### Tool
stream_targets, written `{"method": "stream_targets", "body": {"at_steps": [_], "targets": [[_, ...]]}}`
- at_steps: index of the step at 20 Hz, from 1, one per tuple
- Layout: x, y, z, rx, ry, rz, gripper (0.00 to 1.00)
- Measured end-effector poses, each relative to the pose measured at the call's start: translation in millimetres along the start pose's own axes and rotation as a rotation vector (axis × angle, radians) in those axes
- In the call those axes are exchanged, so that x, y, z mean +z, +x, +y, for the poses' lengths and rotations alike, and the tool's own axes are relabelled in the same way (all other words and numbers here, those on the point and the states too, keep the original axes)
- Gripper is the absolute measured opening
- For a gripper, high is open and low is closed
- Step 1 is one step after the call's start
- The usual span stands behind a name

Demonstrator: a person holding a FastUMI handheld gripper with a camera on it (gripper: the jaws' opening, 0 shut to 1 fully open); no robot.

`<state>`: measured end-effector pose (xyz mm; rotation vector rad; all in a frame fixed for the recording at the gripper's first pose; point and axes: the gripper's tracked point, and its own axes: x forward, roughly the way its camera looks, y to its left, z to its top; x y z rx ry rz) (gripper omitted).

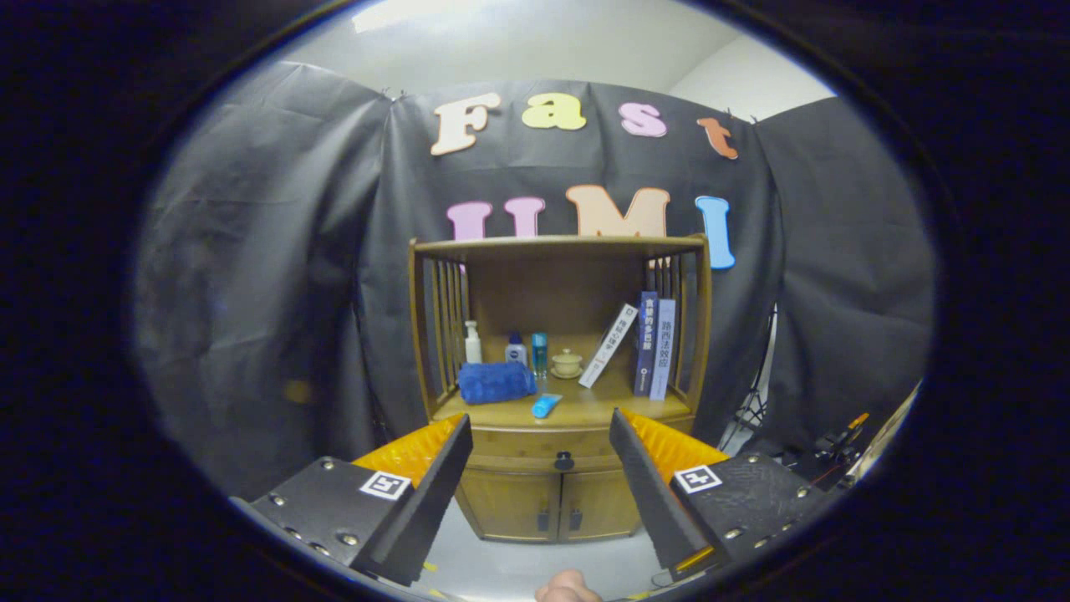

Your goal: Pull open the drawer, take out the items inside it, and place them on the countertop above the cabinet.

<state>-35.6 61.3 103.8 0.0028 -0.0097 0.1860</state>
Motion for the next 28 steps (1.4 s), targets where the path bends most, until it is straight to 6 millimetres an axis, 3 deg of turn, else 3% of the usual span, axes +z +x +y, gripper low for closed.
{"method": "stream_targets", "body": {"at_steps": [2,4,14,19,28], "targets": [[6.9,-13.6,-3.4,0.001,0.043,-0.037,0.99],[8.6,-21.9,-23.3,-0.043,0.068,-0.093,0.99],[-70.6,-11.1,-62.2,-0.085,0.098,-0.022,0.99],[-95.6,-0.4,-54.1,-0.082,0.05,0.015,0.99],[-117.5,8.3,-6.7,-0.016,-0.014,0.035,0.99]]}}
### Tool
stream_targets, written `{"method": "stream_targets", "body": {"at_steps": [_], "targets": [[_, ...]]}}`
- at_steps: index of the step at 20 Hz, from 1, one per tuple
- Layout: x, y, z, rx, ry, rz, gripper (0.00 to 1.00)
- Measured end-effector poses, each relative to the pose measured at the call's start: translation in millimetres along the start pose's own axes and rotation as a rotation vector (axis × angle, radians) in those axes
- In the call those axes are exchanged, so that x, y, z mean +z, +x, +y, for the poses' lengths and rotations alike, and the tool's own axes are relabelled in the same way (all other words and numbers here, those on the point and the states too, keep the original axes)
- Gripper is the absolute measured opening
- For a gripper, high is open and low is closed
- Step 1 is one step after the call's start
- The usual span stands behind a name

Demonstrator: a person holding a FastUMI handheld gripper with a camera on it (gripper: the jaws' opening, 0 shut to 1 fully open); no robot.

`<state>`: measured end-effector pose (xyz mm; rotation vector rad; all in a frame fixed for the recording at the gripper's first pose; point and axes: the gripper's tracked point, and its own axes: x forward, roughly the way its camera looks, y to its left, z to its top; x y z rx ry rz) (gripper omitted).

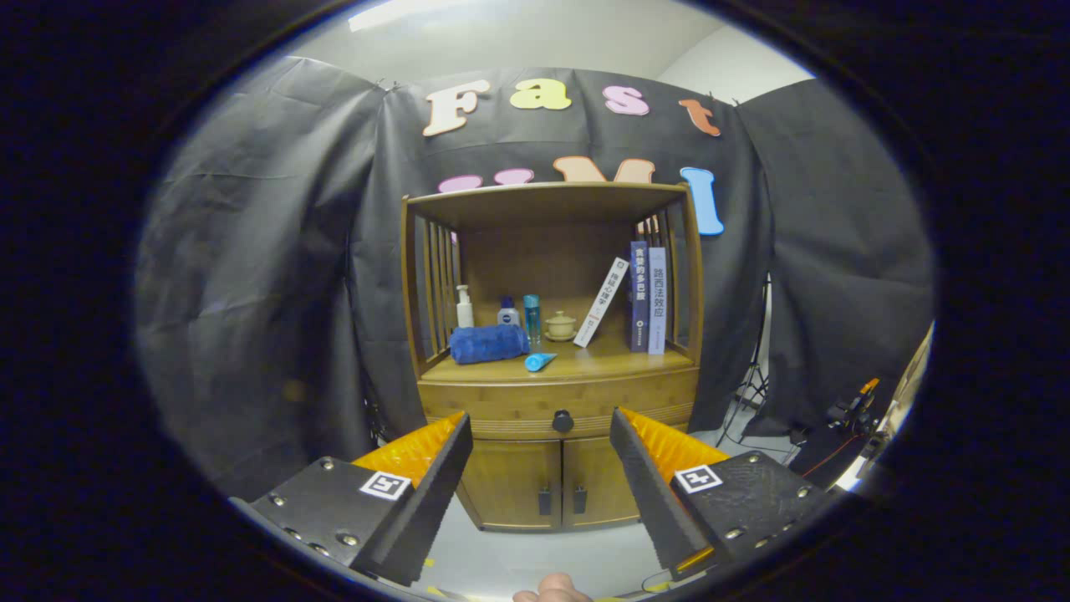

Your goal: Pull open the drawer, take out the items inside it, and place them on the countertop above the cabinet.

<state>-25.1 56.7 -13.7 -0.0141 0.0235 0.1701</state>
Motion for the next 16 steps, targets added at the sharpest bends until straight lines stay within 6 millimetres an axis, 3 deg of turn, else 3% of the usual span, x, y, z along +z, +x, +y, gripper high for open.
{"method": "stream_targets", "body": {"at_steps": [5,10,16], "targets": [[-3.6,5.2,3.9,0.001,-0.01,-0.032,0.99],[-11.2,8.8,-10.7,-0.026,-0.005,-0.024,0.99],[11.1,0.3,-22.4,-0.034,0.008,-0.058,0.99]]}}
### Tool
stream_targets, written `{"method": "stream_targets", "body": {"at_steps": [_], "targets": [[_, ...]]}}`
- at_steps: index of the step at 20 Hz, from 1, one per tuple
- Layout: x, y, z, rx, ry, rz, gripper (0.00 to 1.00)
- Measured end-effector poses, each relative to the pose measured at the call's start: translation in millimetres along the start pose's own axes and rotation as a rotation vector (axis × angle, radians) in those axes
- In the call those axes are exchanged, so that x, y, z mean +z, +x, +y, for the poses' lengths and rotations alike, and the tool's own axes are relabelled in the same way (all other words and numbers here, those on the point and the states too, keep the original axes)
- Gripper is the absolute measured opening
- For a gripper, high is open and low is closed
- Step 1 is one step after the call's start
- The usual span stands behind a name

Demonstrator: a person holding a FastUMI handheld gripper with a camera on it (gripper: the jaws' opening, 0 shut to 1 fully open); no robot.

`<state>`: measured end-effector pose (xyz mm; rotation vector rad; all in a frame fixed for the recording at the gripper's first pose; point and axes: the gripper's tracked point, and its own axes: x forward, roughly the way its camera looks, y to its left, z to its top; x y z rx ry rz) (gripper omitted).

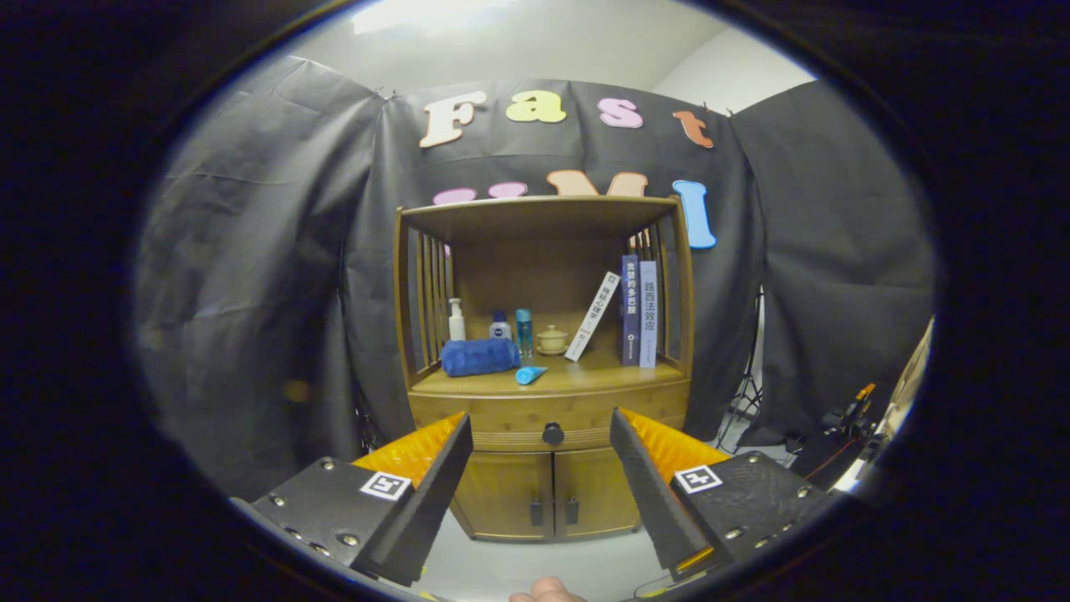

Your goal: Pull open the drawer, take out the items inside it, and place them on the countertop above the cabinet.

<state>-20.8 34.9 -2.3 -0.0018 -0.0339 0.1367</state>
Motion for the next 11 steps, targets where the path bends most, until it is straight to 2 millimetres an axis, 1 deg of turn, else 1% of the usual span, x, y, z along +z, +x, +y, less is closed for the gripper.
{"method": "stream_targets", "body": {"at_steps": [4,11], "targets": [[9.6,-7.1,-8.7,-0.004,-0.005,-0.022,0.99],[8.9,-6.4,-10.7,-0.008,0.01,-0.031,0.99]]}}
